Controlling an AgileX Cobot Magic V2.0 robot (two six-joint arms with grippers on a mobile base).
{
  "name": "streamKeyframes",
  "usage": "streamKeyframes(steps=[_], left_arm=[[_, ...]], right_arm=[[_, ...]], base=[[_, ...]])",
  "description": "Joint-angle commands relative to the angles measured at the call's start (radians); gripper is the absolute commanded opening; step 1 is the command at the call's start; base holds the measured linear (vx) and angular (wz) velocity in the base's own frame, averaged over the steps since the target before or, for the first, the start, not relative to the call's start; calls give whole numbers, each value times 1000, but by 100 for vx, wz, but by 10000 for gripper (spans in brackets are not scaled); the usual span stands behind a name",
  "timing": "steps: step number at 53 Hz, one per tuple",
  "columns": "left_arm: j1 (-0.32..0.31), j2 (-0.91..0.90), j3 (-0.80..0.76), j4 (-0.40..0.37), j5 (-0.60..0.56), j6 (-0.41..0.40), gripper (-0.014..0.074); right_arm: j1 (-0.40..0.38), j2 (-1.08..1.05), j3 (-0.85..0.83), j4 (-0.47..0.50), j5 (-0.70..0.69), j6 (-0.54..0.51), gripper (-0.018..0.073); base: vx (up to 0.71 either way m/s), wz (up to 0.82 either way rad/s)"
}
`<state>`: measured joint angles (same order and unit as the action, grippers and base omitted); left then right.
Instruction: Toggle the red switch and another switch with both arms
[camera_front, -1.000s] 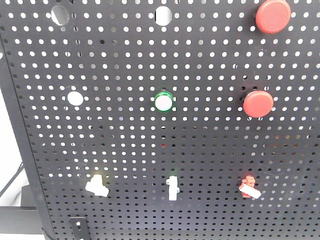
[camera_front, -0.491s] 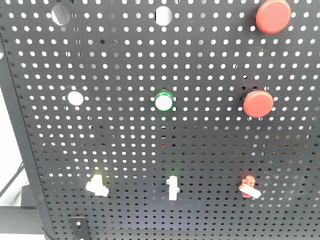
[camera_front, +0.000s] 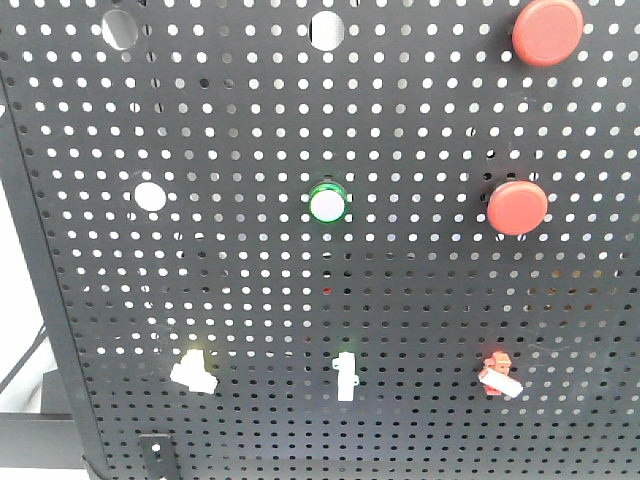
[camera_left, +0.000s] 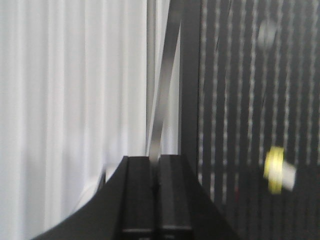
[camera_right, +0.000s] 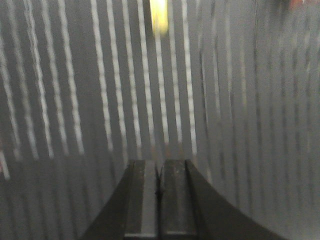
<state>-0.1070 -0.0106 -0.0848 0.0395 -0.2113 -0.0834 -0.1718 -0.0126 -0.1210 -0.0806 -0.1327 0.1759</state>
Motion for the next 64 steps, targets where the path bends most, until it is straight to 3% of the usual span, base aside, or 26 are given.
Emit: streamKeyframes(steps=[1, 12, 18, 22, 28, 34, 43, 47, 53, 64], left_arm=[[2, 20, -164, -9, -63, 8, 3], [2, 328, -538, -8, 72, 160, 3], [2, 522, -715, -15, 181, 133, 3], [2, 619, -794, -60, 270, 83, 3], [-14, 726, -860, -145, 381, 120, 3], [-102, 769, -864, -302, 436, 308, 3], [-284, 793, -864, -685, 510, 767, 3], [-338, 819, -864, -817, 530, 926, 3], [-372, 883, -864, -936, 531, 1029, 3], [-376, 1003, -864, -951, 530, 1051, 3]], right_arm=[[2, 50, -190, -26, -24, 1, -6], [2, 298, -524, -100, 108, -4, -6], [2, 418, -639, -94, 119, 1, -6], [2, 469, -668, -60, 120, 31, -6], [2, 515, -671, 23, 126, 101, -6], [2, 521, -671, 97, 193, 112, -6], [2, 521, -668, 108, 250, 95, -6], [2, 521, -668, 108, 256, 95, -6], [2, 521, -668, 108, 256, 95, -6], [2, 521, -668, 108, 256, 95, -6]], base=[[0, -1], [0, 0], [0, 0], [0, 0], [0, 0], [0, 0], [0, 0], [0, 0], [0, 0], [0, 0]])
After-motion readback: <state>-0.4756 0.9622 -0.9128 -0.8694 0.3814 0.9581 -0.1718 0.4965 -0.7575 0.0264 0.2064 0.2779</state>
